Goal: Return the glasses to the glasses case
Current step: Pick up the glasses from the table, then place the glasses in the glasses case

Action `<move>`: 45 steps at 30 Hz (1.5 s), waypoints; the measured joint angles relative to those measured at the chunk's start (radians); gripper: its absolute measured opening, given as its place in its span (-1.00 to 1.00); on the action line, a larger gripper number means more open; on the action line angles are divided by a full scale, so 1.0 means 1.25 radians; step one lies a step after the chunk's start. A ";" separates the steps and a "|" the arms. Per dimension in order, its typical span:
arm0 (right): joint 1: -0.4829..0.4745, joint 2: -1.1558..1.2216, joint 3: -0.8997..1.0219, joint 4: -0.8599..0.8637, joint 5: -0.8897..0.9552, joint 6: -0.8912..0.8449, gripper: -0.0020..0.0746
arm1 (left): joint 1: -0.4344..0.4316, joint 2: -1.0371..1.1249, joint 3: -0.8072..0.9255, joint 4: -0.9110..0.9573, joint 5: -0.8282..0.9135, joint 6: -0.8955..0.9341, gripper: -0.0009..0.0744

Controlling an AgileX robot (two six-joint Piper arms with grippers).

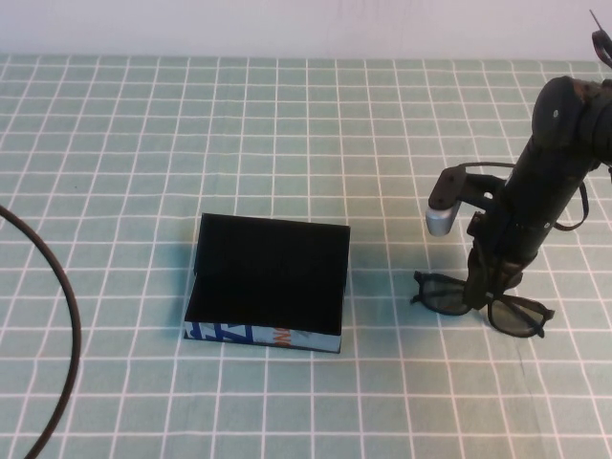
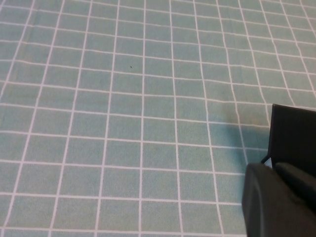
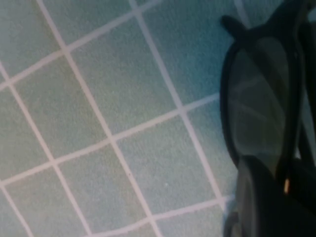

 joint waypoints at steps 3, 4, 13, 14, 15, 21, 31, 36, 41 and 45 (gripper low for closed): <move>0.000 -0.001 -0.001 0.017 0.000 -0.005 -0.88 | 0.000 0.000 0.000 0.000 0.000 0.000 -0.98; 0.000 -0.003 -0.003 0.021 0.000 -0.005 -0.88 | 0.000 0.000 0.000 0.000 0.000 0.000 -0.98; 0.000 -0.068 -0.069 0.082 0.000 0.022 -0.89 | 0.000 0.000 0.000 0.000 0.002 0.000 -0.98; 0.000 -0.078 -0.079 0.086 0.000 0.040 -0.89 | 0.000 0.000 0.000 0.000 0.004 0.000 -0.98; 0.000 -0.087 -0.089 0.089 0.002 0.060 -0.89 | 0.000 0.000 0.000 0.000 0.004 0.000 -0.98; 0.005 -0.113 -0.153 0.163 0.009 0.162 -0.89 | 0.000 0.000 0.000 0.000 0.004 0.000 -0.98; 0.223 -0.088 -0.257 0.133 0.013 0.178 -0.89 | 0.000 0.000 0.000 0.000 0.004 0.000 -0.98; 0.325 -0.003 -0.335 0.113 0.015 0.178 -0.89 | 0.000 0.000 0.000 0.000 0.004 0.000 -0.98; 0.365 0.078 -0.387 0.105 0.015 0.178 -0.89 | 0.000 0.000 0.000 0.000 0.004 0.000 -0.98; 0.367 0.112 -0.392 0.080 0.015 0.178 -0.89 | -0.013 0.000 0.000 0.000 0.004 0.000 -0.98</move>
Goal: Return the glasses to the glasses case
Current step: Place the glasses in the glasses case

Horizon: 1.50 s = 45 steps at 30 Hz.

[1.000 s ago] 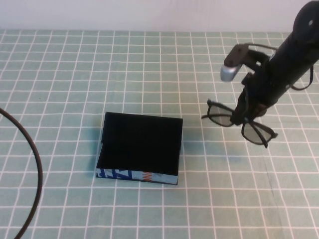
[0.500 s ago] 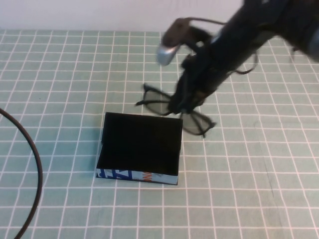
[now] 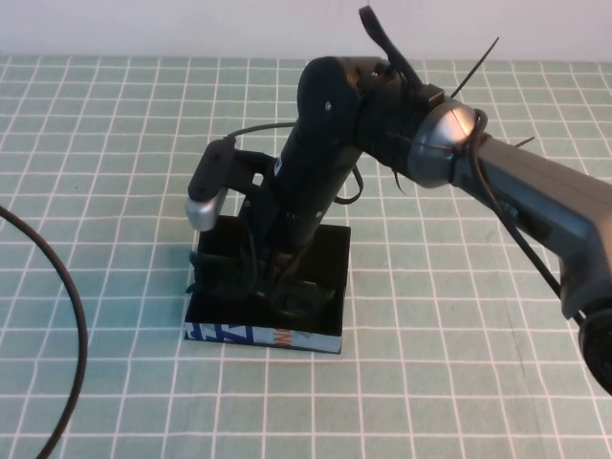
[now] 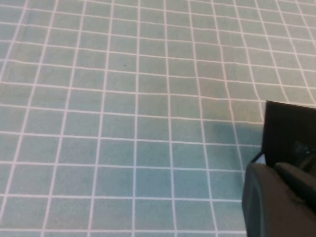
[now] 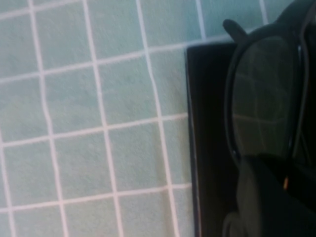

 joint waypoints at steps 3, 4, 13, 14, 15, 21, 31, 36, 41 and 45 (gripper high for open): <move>0.000 0.008 0.000 -0.024 0.000 0.000 -0.90 | -0.013 0.000 0.000 -0.002 0.000 0.000 -0.98; 0.000 0.009 0.000 -0.030 0.000 0.000 -0.90 | -0.017 0.000 0.000 -0.002 0.000 0.000 -0.98; 0.000 0.013 0.000 -0.044 0.000 0.000 -0.90 | -0.018 0.000 0.000 0.000 0.000 0.000 -0.98; 0.000 0.014 0.000 -0.044 0.000 -0.001 -0.90 | -0.018 0.000 0.000 0.000 0.000 0.000 -0.98; 0.000 0.014 0.000 -0.044 0.000 -0.004 -0.90 | -0.018 0.000 0.000 0.000 0.000 0.000 -0.98; 0.000 0.014 0.000 -0.021 0.000 -0.033 -0.84 | -0.018 0.000 0.000 0.000 0.000 0.000 -0.98; 0.000 0.014 0.000 -0.017 0.000 -0.036 -0.73 | -0.020 0.000 0.000 0.000 0.000 0.000 -0.98; -0.002 0.014 0.000 -0.016 0.000 -0.036 -0.73 | -0.020 0.000 0.000 0.000 0.000 0.000 -0.98; -0.020 0.014 -0.018 0.017 0.000 0.054 -0.86 | -0.020 0.010 0.000 0.000 0.002 0.004 -0.98; -0.029 0.014 -0.049 0.042 0.000 0.107 -0.95 | -0.020 0.053 0.002 -0.004 0.009 0.046 -0.98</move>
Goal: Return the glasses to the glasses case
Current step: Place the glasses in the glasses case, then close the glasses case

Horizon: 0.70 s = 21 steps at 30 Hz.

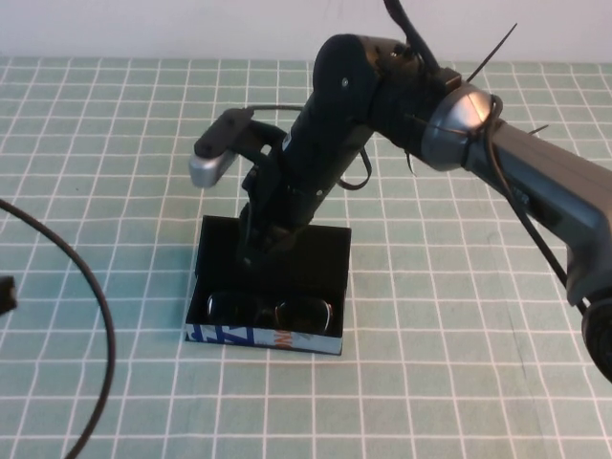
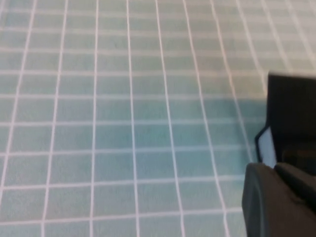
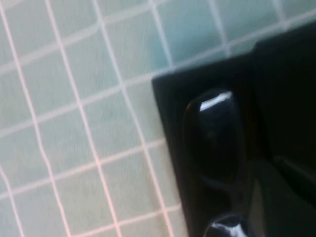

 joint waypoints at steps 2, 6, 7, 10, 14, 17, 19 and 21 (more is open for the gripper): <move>-0.004 0.000 -0.021 0.004 0.000 0.015 -0.97 | 0.000 0.038 0.008 -0.023 0.002 0.043 -0.98; -0.021 0.000 -0.039 0.021 -0.004 0.093 -0.97 | 0.000 0.122 0.027 -0.168 0.013 0.223 -0.98; -0.031 0.000 -0.039 0.032 -0.011 0.118 -0.98 | 0.000 0.148 0.028 -0.226 0.023 0.292 -0.98; -0.067 0.000 -0.039 0.071 -0.022 0.162 -0.98 | -0.002 0.228 0.030 -0.385 0.056 0.460 -0.98; -0.109 0.000 -0.040 0.098 -0.036 0.179 -0.98 | -0.017 0.332 0.030 -0.547 0.063 0.612 -0.98; -0.137 0.000 -0.040 0.104 -0.072 0.197 -0.98 | -0.049 0.402 0.030 -0.639 0.028 0.686 -0.98; -0.158 0.000 -0.040 0.106 -0.097 0.223 -0.98 | -0.080 0.445 0.030 -0.681 -0.007 0.724 -0.98; -0.177 0.001 -0.040 0.108 -0.114 0.246 -0.98 | -0.122 0.480 0.030 -0.712 -0.048 0.746 -0.98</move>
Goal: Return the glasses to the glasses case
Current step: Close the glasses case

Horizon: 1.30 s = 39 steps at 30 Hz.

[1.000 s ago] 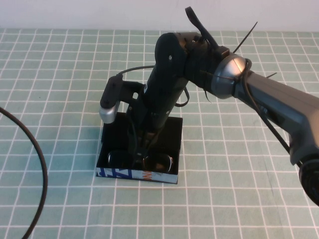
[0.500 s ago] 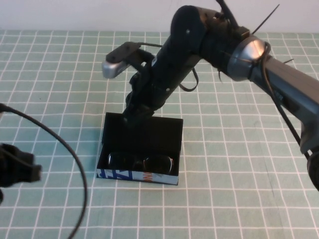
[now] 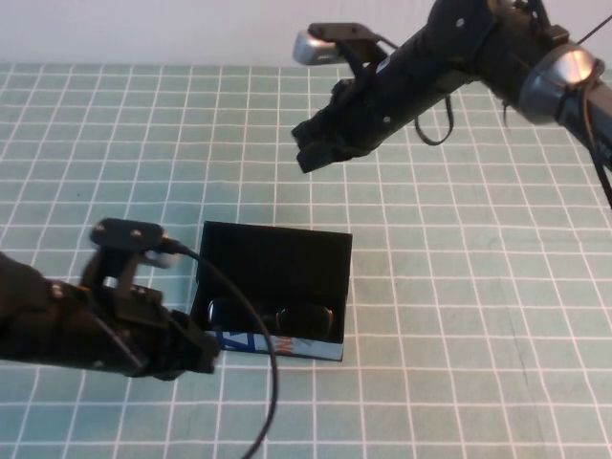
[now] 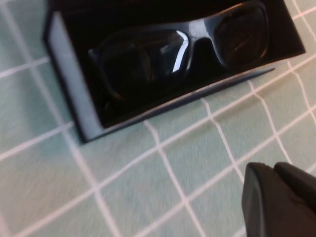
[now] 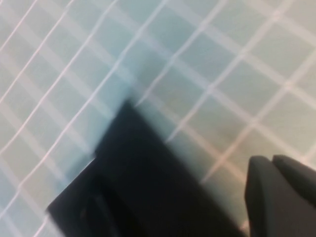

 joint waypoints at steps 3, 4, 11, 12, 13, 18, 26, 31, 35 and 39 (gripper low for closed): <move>-0.025 0.014 0.000 0.005 -0.007 0.016 -0.98 | -0.063 0.048 0.000 -0.040 -0.079 0.024 -0.98; -0.031 0.022 0.000 0.009 -0.007 0.018 -0.98 | -0.085 0.064 0.000 -0.049 -0.110 0.030 -0.98; -0.040 0.084 0.000 0.014 -0.003 0.021 -0.98 | -0.162 0.153 0.000 -0.068 -0.238 0.038 -0.98; -0.040 0.092 0.000 0.014 -0.001 0.021 -0.98 | -0.164 0.159 0.000 -0.070 -0.244 0.038 -0.98; -0.040 0.100 0.000 0.014 0.005 0.021 -0.98 | -0.164 0.164 0.000 -0.072 -0.250 0.038 -0.98; -0.040 0.126 0.003 0.017 0.040 -0.004 -0.98 | -0.164 0.169 0.000 -0.099 -0.278 0.038 -0.98; -0.040 0.133 0.003 0.076 0.077 -0.048 -0.98 | -0.164 0.169 0.000 -0.110 -0.307 0.038 -0.98; -0.040 0.133 0.003 0.169 0.099 -0.110 -0.98 | -0.164 0.169 0.000 -0.110 -0.313 0.038 -0.98; -0.040 0.133 0.003 0.195 0.099 -0.120 -0.98 | -0.164 0.169 0.000 -0.110 -0.319 0.038 -0.98; -0.040 0.133 0.003 0.215 0.100 -0.120 -0.98 | -0.164 0.169 0.000 -0.111 -0.323 0.038 -0.98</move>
